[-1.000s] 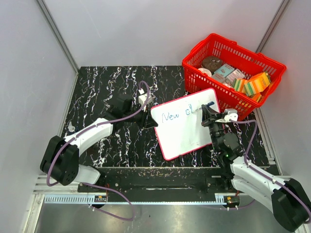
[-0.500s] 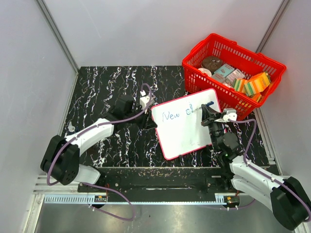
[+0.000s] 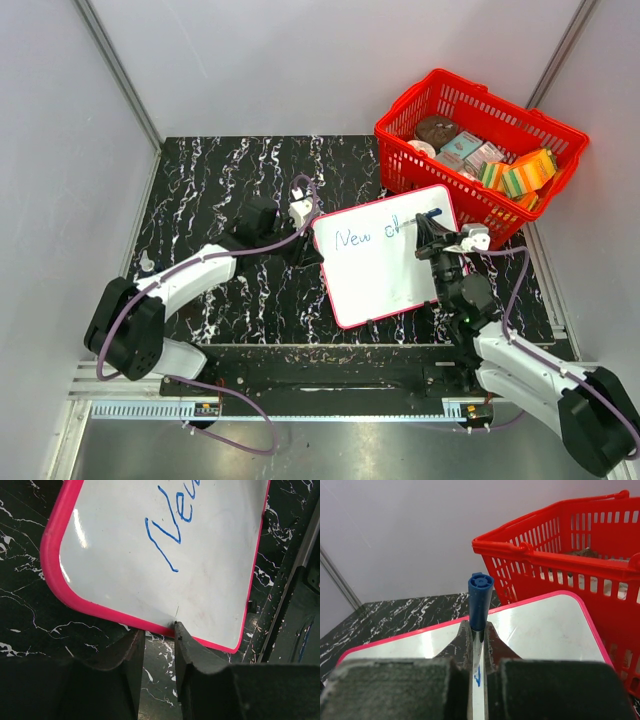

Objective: Write a sentence on the whiteboard
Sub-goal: Place the whiteboard at the center of the board.

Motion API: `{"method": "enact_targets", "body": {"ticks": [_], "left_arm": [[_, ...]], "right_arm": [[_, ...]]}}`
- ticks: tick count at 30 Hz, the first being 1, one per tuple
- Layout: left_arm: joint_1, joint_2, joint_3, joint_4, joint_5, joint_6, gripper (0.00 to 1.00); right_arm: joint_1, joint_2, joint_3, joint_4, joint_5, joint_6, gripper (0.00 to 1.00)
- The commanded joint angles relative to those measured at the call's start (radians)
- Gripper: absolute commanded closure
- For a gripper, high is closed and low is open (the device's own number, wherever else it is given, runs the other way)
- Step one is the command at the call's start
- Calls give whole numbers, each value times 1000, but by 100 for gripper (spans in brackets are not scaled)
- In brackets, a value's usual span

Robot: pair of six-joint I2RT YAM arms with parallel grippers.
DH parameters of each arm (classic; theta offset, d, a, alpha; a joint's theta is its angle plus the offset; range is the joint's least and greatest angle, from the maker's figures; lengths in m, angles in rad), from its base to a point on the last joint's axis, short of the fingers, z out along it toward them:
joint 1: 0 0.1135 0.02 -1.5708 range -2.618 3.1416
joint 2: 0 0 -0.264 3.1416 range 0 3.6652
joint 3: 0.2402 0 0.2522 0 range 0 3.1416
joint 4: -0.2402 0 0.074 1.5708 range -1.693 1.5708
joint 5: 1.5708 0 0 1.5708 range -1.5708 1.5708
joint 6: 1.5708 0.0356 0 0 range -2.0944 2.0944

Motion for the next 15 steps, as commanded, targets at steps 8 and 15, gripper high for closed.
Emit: {"method": "enact_targets", "body": {"ticks": [8, 15], "left_arm": [[-10, -137, -38, -30, -132, 37, 55], [-8, -227, -55, 7, -147, -17, 37]], "right_arm": [[-3, -205, 15, -99, -17, -3, 100], [-3, -259, 8, -132, -23, 4, 100]]}}
